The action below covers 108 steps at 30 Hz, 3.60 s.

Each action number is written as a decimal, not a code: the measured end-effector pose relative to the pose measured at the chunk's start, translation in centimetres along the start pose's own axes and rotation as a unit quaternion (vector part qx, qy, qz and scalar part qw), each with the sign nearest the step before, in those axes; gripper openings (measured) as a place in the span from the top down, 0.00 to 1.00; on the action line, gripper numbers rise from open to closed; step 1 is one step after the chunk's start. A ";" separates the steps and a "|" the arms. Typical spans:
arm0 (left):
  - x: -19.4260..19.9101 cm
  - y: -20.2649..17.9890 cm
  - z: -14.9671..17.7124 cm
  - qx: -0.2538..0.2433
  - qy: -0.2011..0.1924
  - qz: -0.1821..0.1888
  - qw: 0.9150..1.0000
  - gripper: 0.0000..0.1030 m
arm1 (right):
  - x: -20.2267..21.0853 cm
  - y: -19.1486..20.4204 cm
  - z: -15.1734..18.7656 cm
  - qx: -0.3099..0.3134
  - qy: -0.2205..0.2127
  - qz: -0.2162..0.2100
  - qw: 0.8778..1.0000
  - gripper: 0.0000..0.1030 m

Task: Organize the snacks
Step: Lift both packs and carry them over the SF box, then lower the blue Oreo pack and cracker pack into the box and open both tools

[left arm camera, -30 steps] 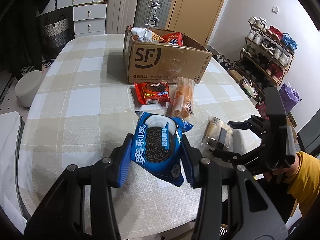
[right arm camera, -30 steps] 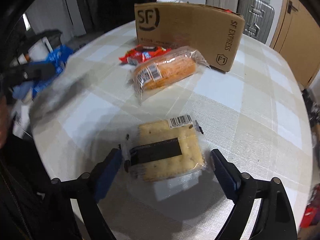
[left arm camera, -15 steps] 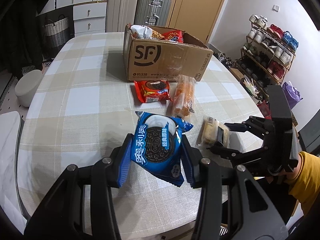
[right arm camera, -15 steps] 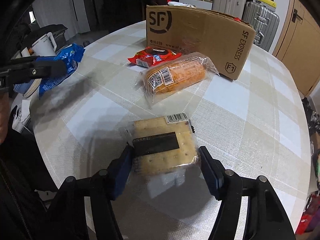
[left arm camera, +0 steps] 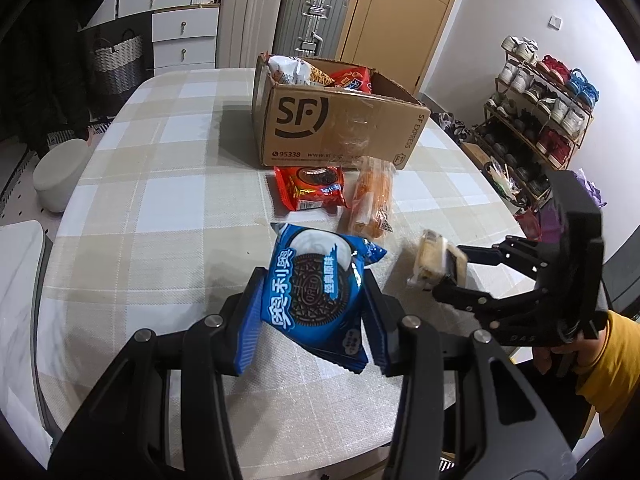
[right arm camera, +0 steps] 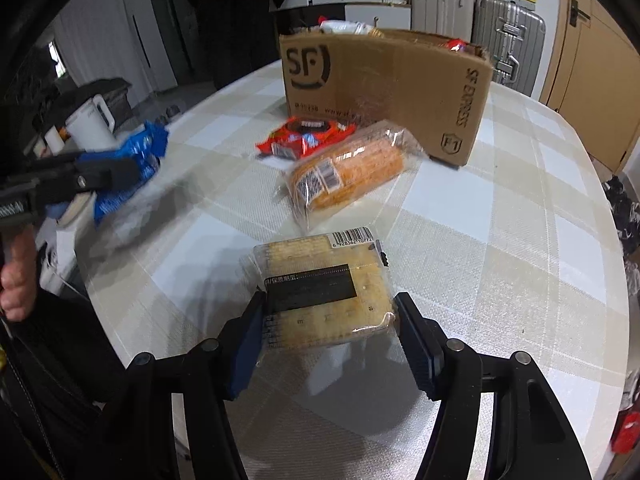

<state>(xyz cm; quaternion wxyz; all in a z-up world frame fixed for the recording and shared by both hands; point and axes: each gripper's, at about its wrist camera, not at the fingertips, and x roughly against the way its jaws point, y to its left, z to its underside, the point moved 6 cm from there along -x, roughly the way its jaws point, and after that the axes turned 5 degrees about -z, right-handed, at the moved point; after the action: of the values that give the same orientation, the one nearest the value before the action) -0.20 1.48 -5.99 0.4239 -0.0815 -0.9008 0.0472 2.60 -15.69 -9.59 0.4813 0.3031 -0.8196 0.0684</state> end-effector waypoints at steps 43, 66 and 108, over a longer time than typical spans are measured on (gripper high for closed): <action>3.3 -0.8 -20.0 -0.054 -0.108 -0.102 0.987 0.59 | 13.9 -3.6 -25.1 -0.093 -0.247 -0.094 0.960 0.38; -12.4 -3.4 -26.2 -0.043 -0.009 -0.064 0.997 0.59 | 5.7 -11.3 -28.8 -0.109 -0.174 -0.048 0.978 0.38; -12.8 -2.2 -26.5 -0.030 -0.019 -0.072 0.997 0.41 | -3.8 -11.8 -25.8 -0.122 -0.051 -0.012 0.991 0.37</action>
<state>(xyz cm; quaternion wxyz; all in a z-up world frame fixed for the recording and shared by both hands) 28.08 -2.66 1.52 0.4066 -0.0280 -0.9131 -0.0095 29.88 -13.19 -1.26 0.4727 0.2548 -0.8419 -0.0531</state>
